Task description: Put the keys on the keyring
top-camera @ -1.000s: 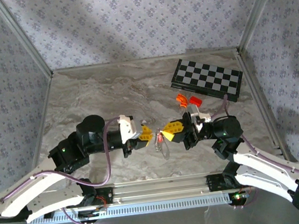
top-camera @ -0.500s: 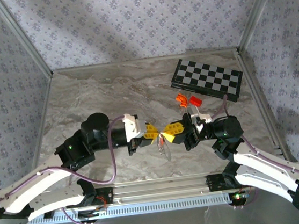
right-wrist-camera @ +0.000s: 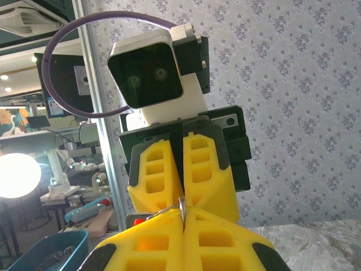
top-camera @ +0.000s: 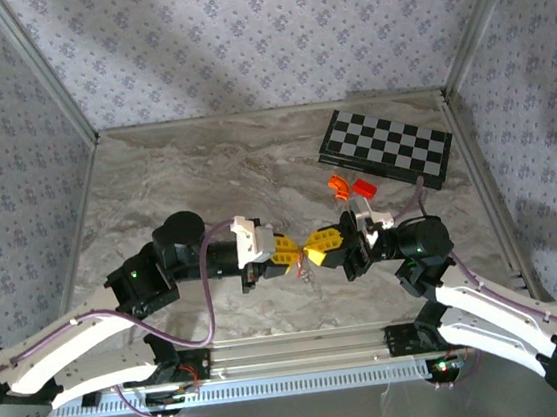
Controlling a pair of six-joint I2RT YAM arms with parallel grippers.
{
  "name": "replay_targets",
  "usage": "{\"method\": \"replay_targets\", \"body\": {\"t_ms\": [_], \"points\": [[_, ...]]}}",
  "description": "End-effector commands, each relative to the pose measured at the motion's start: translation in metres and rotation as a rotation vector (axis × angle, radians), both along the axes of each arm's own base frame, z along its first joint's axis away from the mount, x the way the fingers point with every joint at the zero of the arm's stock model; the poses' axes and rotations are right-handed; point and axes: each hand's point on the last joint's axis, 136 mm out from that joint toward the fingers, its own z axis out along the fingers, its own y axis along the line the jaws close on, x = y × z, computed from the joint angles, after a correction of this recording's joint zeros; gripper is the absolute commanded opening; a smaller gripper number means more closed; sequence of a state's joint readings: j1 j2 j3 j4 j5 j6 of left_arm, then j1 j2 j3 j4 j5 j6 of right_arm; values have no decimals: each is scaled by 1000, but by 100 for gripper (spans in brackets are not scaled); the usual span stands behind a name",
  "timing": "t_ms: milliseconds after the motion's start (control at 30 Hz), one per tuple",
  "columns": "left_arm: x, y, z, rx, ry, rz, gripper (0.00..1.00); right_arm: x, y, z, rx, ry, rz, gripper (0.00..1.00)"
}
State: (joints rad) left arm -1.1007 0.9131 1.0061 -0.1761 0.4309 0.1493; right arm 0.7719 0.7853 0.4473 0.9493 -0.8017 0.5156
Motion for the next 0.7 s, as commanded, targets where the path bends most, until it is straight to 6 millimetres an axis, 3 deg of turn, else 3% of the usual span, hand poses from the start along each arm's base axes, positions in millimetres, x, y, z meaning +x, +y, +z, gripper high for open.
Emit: {"method": "replay_targets", "body": {"t_ms": [0, 567, 667], "points": [[-11, -2, 29, -87, -44, -55, 14, -4, -4, 11, 22, -42, -4, 0], [-5, -9, 36, -139, -39, -34, 13, -8, -1, 9, 3, -58, 11, 0], [-3, -9, 35, -134, -41, -22, 9, -9, -1, 9, 1, -60, 11, 0]]}}
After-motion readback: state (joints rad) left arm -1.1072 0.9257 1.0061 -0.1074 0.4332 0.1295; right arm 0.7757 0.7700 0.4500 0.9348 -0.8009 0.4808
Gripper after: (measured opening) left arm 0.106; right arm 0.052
